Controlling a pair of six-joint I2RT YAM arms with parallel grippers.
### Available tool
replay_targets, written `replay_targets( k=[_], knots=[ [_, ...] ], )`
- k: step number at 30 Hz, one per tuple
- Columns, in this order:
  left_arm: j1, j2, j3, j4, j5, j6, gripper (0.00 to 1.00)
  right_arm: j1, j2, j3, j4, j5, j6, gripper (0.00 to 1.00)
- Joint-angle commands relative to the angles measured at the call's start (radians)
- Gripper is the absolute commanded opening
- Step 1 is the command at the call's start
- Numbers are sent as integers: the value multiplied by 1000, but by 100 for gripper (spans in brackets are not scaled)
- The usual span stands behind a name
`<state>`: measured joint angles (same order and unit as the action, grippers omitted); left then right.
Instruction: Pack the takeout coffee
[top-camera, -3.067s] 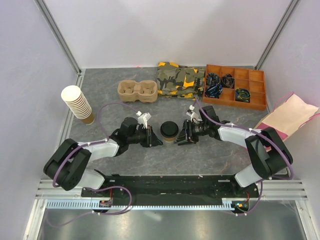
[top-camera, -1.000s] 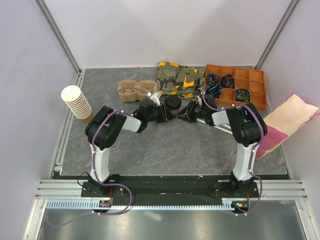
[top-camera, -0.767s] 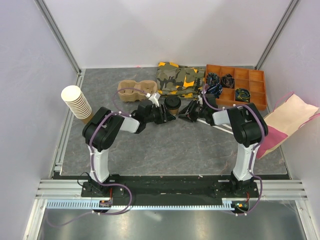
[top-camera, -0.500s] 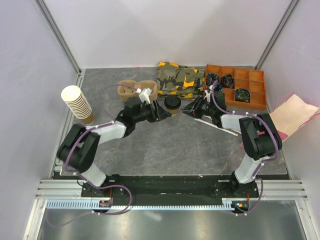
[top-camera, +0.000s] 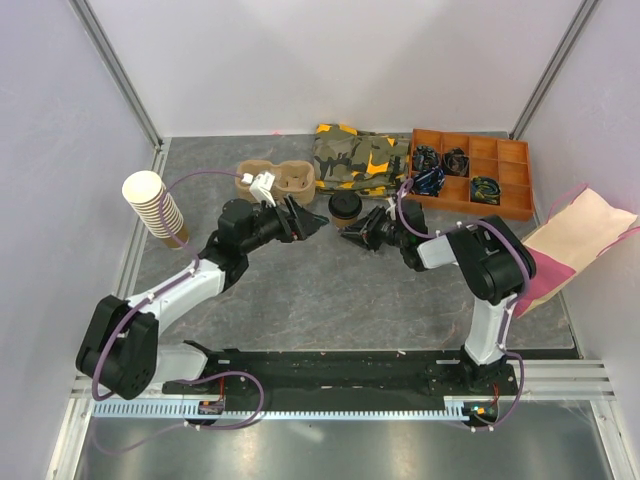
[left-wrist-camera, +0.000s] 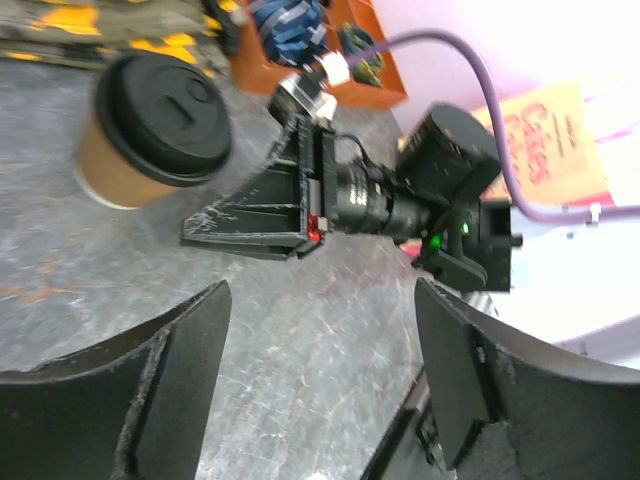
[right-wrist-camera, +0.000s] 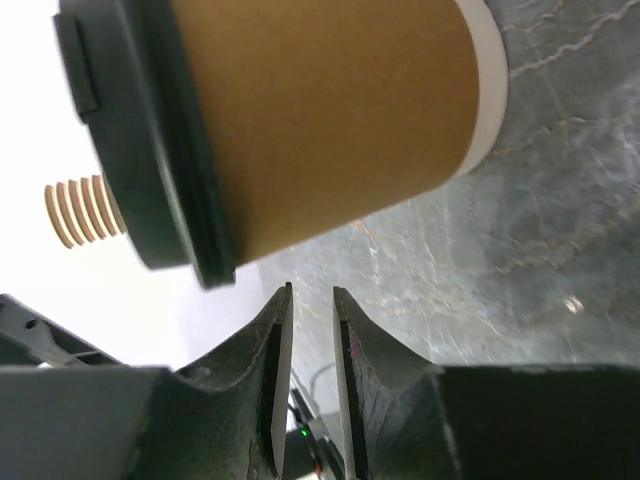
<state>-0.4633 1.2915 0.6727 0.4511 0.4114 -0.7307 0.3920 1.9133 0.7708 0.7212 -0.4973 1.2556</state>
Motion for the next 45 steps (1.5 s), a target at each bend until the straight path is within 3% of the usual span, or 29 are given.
replay_targets(
  k=[1,9,14,25,33,39,45],
  knots=[
    [14,-47,-25,-23,-138,-10,91,22,68,30,141,52,93,29],
    [48,-78,-35,-22,-191,19,94,30,159,84,195,98,134,29],
    [89,-74,-38,-52,-151,30,96,28,193,113,201,109,151,29],
    [163,-15,109,-349,-39,126,100,13,242,154,188,115,127,29],
    [163,-34,137,-443,9,183,100,-5,260,183,172,109,84,29],
    [163,-18,255,-599,41,374,100,-8,228,154,147,80,67,31],
    [164,-15,416,-738,98,729,100,-21,69,79,41,-27,-30,34]
  ],
)
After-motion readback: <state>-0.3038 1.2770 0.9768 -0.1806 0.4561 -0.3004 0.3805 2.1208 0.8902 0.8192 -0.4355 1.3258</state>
